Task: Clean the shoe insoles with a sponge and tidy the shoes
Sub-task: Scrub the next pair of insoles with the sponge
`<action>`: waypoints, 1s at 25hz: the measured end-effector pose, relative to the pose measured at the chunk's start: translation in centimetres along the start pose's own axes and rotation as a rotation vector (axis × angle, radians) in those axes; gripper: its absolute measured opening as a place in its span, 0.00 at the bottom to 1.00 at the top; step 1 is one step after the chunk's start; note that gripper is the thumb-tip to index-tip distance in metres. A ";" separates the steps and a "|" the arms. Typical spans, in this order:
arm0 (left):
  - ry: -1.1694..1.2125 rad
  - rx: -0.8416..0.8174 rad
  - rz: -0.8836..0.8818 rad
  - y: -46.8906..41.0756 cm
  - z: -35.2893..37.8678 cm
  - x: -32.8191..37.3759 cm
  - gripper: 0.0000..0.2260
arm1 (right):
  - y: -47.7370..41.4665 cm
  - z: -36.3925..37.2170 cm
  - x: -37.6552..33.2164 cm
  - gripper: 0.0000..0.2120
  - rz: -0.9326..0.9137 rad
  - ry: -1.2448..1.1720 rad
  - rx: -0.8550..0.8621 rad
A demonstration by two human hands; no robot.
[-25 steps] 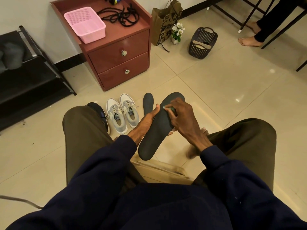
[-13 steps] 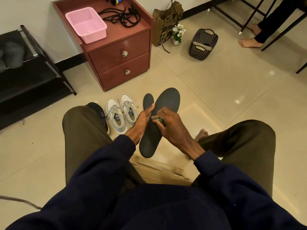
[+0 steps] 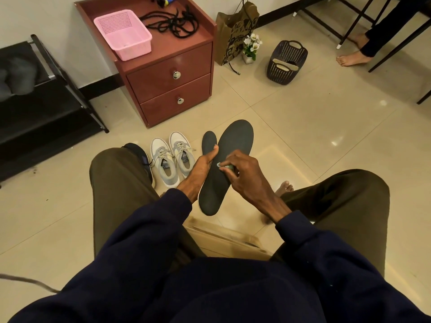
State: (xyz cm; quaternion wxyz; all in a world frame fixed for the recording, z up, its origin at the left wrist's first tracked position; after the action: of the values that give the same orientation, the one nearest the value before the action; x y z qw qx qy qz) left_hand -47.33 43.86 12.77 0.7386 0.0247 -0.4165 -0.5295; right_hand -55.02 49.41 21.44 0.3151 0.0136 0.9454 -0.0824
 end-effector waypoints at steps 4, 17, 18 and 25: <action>-0.001 -0.006 -0.066 0.7 1.3 -0.5 0.15 | 0.1 -3.0 4.3 0.03 0.178 0.069 0.173; 0.138 -0.055 -0.151 0.6 1.6 -1.7 0.17 | 0.5 -2.7 4.2 0.04 0.217 0.113 0.187; 0.136 -0.053 -0.132 0.6 1.5 -1.4 0.16 | 0.5 -2.1 3.2 0.04 0.175 0.095 0.165; 0.122 -0.050 -0.117 0.5 1.2 -1.1 0.17 | -0.3 -1.7 1.4 0.05 0.064 0.100 0.094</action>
State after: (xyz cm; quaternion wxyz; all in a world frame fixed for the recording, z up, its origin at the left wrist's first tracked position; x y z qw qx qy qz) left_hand -47.80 45.47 13.10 0.7308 0.0629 -0.3552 -0.5795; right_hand -57.19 49.40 21.95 0.2687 0.0630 0.9541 -0.1159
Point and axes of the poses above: each hand's wrist, its own y-axis away from the middle knuckle, its own z-axis out of the palm, x = y × z, the point moved 9 cm from there along -y, towards the middle knuckle, and after that the axes turned 9 degrees about -x, right-handed, at the moved point
